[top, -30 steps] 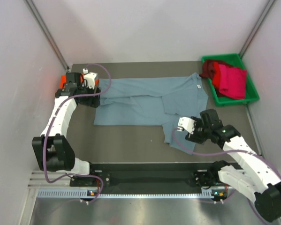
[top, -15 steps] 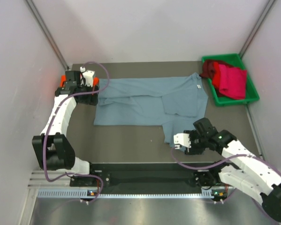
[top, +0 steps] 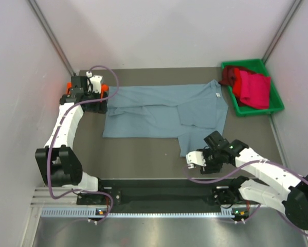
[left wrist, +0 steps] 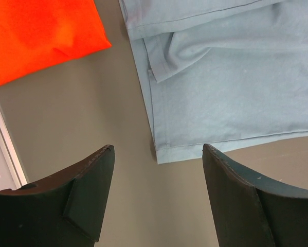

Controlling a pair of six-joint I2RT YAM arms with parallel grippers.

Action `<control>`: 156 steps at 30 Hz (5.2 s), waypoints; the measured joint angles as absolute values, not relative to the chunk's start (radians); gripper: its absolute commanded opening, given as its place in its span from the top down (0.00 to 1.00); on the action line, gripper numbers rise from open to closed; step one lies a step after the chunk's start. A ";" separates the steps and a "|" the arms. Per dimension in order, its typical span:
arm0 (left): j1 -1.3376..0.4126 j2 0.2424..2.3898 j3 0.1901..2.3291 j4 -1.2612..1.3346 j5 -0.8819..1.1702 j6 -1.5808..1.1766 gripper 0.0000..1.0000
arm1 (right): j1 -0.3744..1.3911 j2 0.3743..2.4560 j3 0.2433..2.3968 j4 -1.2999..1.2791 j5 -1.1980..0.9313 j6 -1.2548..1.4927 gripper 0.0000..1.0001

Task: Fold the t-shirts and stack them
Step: Fold the tshirt

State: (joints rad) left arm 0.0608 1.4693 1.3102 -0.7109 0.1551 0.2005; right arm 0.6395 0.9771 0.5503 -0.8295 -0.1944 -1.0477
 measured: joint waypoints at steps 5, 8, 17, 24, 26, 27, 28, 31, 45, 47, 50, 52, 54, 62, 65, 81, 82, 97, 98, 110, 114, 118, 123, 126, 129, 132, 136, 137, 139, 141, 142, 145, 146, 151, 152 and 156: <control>0.063 1.483 1.317 -0.711 0.155 0.183 0.25 | 0.654 1.000 0.551 -0.838 -0.193 -1.052 0.39; 0.064 1.489 1.318 -0.712 0.155 0.180 0.25 | 0.654 1.008 0.550 -0.838 -0.189 -1.055 0.39; 0.066 1.495 1.321 -0.711 0.151 0.165 0.25 | 0.655 1.015 0.499 -0.788 -0.157 -1.055 0.42; 0.067 1.495 1.321 -0.711 0.151 0.155 0.25 | 0.658 1.042 0.498 -0.737 -0.151 -1.054 0.51; 0.068 1.495 1.321 -0.711 0.151 0.155 0.25 | 0.659 1.050 0.498 -0.727 -0.151 -1.054 0.55; 0.069 1.495 1.321 -0.711 0.151 0.155 0.25 | 0.659 1.055 0.498 -0.725 -0.151 -1.054 0.61; 0.070 1.495 1.321 -0.711 0.151 0.155 0.25 | 0.659 1.057 0.498 -0.724 -0.152 -1.055 0.65; 0.070 1.495 1.321 -0.712 0.151 0.153 0.25 | 0.659 1.062 0.498 -0.723 -0.150 -1.054 0.80; 0.152 1.496 1.328 -0.926 0.170 0.068 0.28 | 0.623 0.966 0.669 -0.778 -0.118 -0.930 1.00; 0.175 1.502 1.305 -0.950 0.187 0.054 0.29 | 0.610 0.947 0.686 -0.772 -0.118 -0.911 1.00; 0.212 1.539 1.294 -0.976 0.238 0.036 0.32 | 0.587 0.939 0.691 -0.769 -0.113 -0.897 1.00; 0.245 1.583 1.291 -0.980 0.282 0.016 0.32 | 0.577 0.939 0.691 -0.770 -0.105 -0.896 1.00; 0.271 1.621 1.285 -0.980 0.309 -0.001 0.31 | 0.570 0.939 0.691 -0.770 -0.101 -0.894 1.00; 0.329 1.804 1.284 -0.981 0.395 -0.025 0.34 | 0.537 0.939 0.697 -0.750 -0.099 -0.873 1.00; 0.331 1.877 1.314 -0.982 0.421 -0.028 0.36 | 0.520 0.939 0.697 -0.744 -0.099 -0.867 1.00; 0.331 1.999 1.415 -0.983 0.488 -0.023 0.56 | 0.455 0.943 0.696 -0.720 -0.102 -0.852 1.00; 0.331 2.007 1.419 -0.986 0.491 -0.024 0.57 | 0.453 0.947 0.696 -0.718 -0.103 -0.852 1.00; 0.331 2.055 1.454 -0.992 0.540 -0.022 0.71 | 0.427 0.998 0.696 -0.674 -0.103 -0.852 1.00; 0.331 2.055 1.454 -0.992 0.544 -0.019 0.71 | 0.427 0.998 0.696 -0.673 -0.103 -0.852 1.00; 0.331 2.055 1.435 -0.996 0.593 0.002 0.75 | 0.421 0.998 0.696 -0.664 -0.103 -0.852 1.00; 0.331 2.055 1.412 -0.997 0.603 0.002 0.78 | 0.420 0.998 0.696 -0.658 -0.103 -0.852 1.00; 0.330 2.055 1.407 -1.000 0.602 0.003 0.76 | 0.416 0.997 0.696 -0.653 -0.103 -0.851 1.00; 0.329 2.055 1.407 -1.000 0.591 0.004 0.68 | 0.415 0.994 0.696 -0.651 -0.103 -0.851 1.00; 0.328 2.055 1.407 -1.000 0.579 0.003 0.67 | 0.411 0.986 0.695 -0.651 -0.104 -0.847 1.00; 0.327 2.055 1.407 -1.000 0.574 0.003 0.75 | 0.407 0.978 0.695 -0.651 -0.105 -0.843 1.00; 0.327 2.055 1.407 -1.000 0.572 0.005 1.00 | 0.404 0.975 0.695 -0.651 -0.107 -0.840 1.00; 0.327 2.054 1.401 -1.000 0.583 0.012 1.00 | 0.395 0.974 0.695 -0.651 -0.107 -0.834 1.00; 0.327 2.054 1.399 -1.000 0.586 0.012 1.00 | 0.393 0.974 0.695 -0.652 -0.107 -0.833 1.00; 0.327 2.053 1.398 -1.003 0.588 0.014 1.00 | 0.388 0.971 0.695 -0.652 -0.107 -0.827 1.00; 0.327 2.047 1.400 -1.011 0.591 0.022 1.00 | 0.376 0.965 0.696 -0.652 -0.107 -0.813 1.00; 0.327 2.043 1.403 -1.019 0.593 0.026 1.00 | 0.366 0.962 0.696 -0.651 -0.107 -0.805 1.00; 0.327 2.015 1.423 -1.048 0.595 0.039 1.00 | 0.314 0.952 0.719 -0.655 -0.107 -0.762 1.00; 0.327 1.997 1.435 -1.057 0.596 0.046 1.00 | 0.295 0.950 0.734 -0.655 -0.108 -0.747 1.00; 0.327 1.884 1.508 -1.099 0.619 0.079 1.00 | 0.216 0.923 0.810 -0.642 -0.109 -0.674 1.00; 0.327 1.864 1.517 -1.105 0.624 0.084 1.00 | 0.207 0.918 0.819 -0.640 -0.110 -0.662 1.00; 0.327 1.807 1.526 -1.153 0.632 0.118 1.00 | 0.165 0.898 0.843 -0.630 -0.111 -0.616 1.00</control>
